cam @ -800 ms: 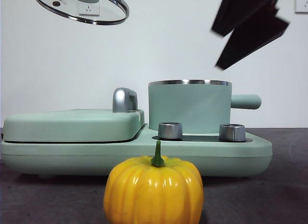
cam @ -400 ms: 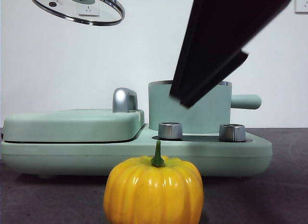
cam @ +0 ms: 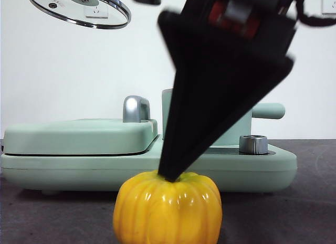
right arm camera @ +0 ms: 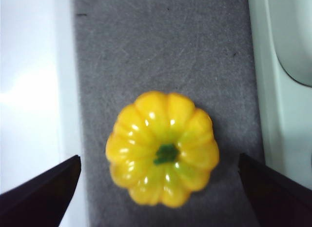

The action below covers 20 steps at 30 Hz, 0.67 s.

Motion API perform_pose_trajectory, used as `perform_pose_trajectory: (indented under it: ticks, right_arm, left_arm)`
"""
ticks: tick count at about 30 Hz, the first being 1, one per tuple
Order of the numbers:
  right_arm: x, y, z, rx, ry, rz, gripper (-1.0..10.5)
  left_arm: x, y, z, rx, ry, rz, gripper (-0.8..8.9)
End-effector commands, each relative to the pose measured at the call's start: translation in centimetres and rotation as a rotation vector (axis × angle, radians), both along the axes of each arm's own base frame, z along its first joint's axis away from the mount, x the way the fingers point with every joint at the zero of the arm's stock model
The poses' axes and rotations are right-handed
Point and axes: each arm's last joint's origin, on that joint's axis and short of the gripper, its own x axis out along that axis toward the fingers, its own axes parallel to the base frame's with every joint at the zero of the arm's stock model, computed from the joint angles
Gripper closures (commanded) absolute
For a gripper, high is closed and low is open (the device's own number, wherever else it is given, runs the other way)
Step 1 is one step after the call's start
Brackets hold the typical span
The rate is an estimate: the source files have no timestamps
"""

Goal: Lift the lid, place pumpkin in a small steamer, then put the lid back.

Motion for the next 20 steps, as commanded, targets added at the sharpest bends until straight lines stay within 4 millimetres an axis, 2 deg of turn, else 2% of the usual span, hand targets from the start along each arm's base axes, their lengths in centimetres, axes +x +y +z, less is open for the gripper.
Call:
perform_pose_trajectory:
  ticks: [1, 7, 14, 20]
  right_arm:
    - [0.2, 1.0, -0.5, -0.005, -0.004, 0.025, 4.3]
    - [0.6, 1.7, -2.2, -0.052, 0.023, 0.026, 4.3]
    - [0.8, 2.0, -3.2, -0.079, 0.039, 0.025, 4.3]
    - [0.8, 2.0, -3.2, -0.079, 0.040, 0.025, 5.3]
  left_arm:
    - [-0.2, 0.1, 1.4, -0.007, -0.073, -0.008, 7.98]
    - [-0.1, 0.2, 1.4, -0.002, -0.077, -0.008, 7.98]
    - [-0.1, 0.2, 1.4, -0.005, -0.085, -0.008, 7.98]
    - [0.0, 0.2, 1.6, -0.011, -0.101, -0.007, 7.98]
